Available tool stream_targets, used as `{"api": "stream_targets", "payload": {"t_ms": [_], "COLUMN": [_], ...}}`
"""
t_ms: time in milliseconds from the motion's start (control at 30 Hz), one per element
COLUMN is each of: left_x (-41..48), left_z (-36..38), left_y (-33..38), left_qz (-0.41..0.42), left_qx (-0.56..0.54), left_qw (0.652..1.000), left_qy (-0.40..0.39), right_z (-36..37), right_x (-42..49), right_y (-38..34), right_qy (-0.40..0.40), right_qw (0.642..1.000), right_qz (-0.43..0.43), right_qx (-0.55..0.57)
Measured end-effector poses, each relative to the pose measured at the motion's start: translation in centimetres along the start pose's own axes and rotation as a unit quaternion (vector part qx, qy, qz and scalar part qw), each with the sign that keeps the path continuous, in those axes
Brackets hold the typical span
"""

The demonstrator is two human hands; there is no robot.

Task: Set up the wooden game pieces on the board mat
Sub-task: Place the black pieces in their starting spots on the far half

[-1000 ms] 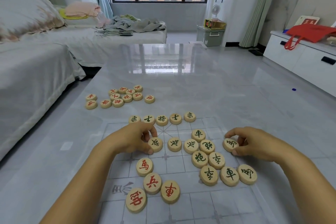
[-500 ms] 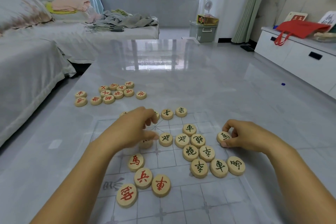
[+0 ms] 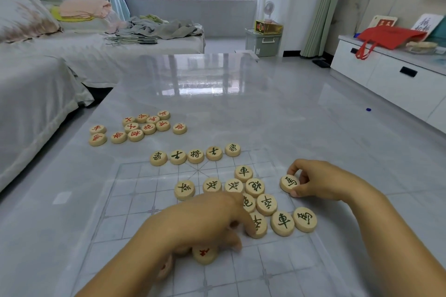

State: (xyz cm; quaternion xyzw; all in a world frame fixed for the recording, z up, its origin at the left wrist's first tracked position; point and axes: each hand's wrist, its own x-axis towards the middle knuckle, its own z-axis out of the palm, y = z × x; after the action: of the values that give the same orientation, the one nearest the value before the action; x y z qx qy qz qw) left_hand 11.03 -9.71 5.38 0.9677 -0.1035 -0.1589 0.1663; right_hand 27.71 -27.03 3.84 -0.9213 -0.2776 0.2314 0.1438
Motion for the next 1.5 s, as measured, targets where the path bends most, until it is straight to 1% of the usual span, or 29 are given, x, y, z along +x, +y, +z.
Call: {"api": "stream_targets", "payload": {"t_ms": [67,133,200,267,433,600,733,867,967,1033,1067,1100,1133,1167,1200,1267,1333,1400,1500], "left_x": [-0.4,-0.3,0.0,0.3,0.9,1.2,0.6,0.0,-1.2,-2.1,-2.1,-1.7,-0.8,0.4,1.8,4.8,7.2,8.4,8.4], "left_z": [-0.6,-1.0,-0.9,-0.6,0.2,1.0,0.0,-0.8,-1.8,-2.5,-2.7,-2.7,-2.4,-1.7,-0.7,1.5,2.9,3.6,4.2], "left_y": [-0.7,-2.0,-3.2,-3.8,-3.9,-3.9,-3.9,-5.2,-6.9,-7.2,-6.5,-5.1,-2.9,-0.4,2.3,6.8,8.5,8.4,7.6], "left_qz": [-0.006,-0.051,-0.100,-0.126,-0.138,-0.118,-0.115,-0.139,-0.197,-0.226,-0.218,-0.200,-0.170,-0.134,-0.095,-0.043,-0.038,-0.025,-0.010], "left_qx": [-0.019,-0.033,-0.006,0.003,-0.021,0.007,-0.011,0.006,0.001,0.015,0.000,-0.038,-0.079,-0.094,-0.065,0.048,0.135,0.163,0.112], "left_qw": [1.000,0.996,0.989,0.985,0.978,0.986,0.987,0.977,0.961,0.944,0.937,0.932,0.933,0.941,0.956,0.979,0.980,0.977,0.980], "left_qy": [0.018,0.072,0.109,0.120,0.152,0.115,0.110,0.159,0.194,0.242,0.274,0.299,0.307,0.296,0.271,0.193,0.142,0.138,0.166], "right_z": [0.0,0.0,0.0,0.0,-0.1,-0.1,-0.1,-0.1,0.0,0.0,0.0,0.0,0.0,0.0,-0.1,-0.2,-0.3,-0.2,0.0], "right_x": [-0.1,-0.1,-0.1,0.0,0.1,0.0,0.0,0.2,0.2,0.2,0.2,0.2,0.3,0.3,0.4,0.4,0.4,0.4,0.6], "right_y": [0.0,-0.1,-0.1,-0.1,0.0,-0.1,0.0,0.1,0.2,0.1,0.1,0.1,0.1,0.2,0.3,0.7,1.1,1.1,0.8], "right_qy": [0.000,-0.001,-0.005,-0.009,-0.011,-0.015,-0.015,-0.015,-0.017,-0.016,-0.017,-0.018,-0.019,-0.018,-0.013,0.004,0.014,0.013,0.020], "right_qw": [1.000,1.000,1.000,1.000,1.000,1.000,1.000,1.000,0.999,0.999,0.999,0.999,0.999,0.999,0.999,0.999,0.999,0.998,0.998], "right_qz": [-0.002,-0.001,-0.001,-0.001,-0.002,-0.003,-0.007,-0.012,-0.020,-0.022,-0.022,-0.023,-0.023,-0.025,-0.028,-0.031,-0.027,-0.029,-0.037], "right_qx": [0.003,0.006,0.006,0.007,0.013,0.008,0.008,0.020,0.023,0.026,0.029,0.031,0.034,0.036,0.037,0.033,0.038,0.049,0.039]}}
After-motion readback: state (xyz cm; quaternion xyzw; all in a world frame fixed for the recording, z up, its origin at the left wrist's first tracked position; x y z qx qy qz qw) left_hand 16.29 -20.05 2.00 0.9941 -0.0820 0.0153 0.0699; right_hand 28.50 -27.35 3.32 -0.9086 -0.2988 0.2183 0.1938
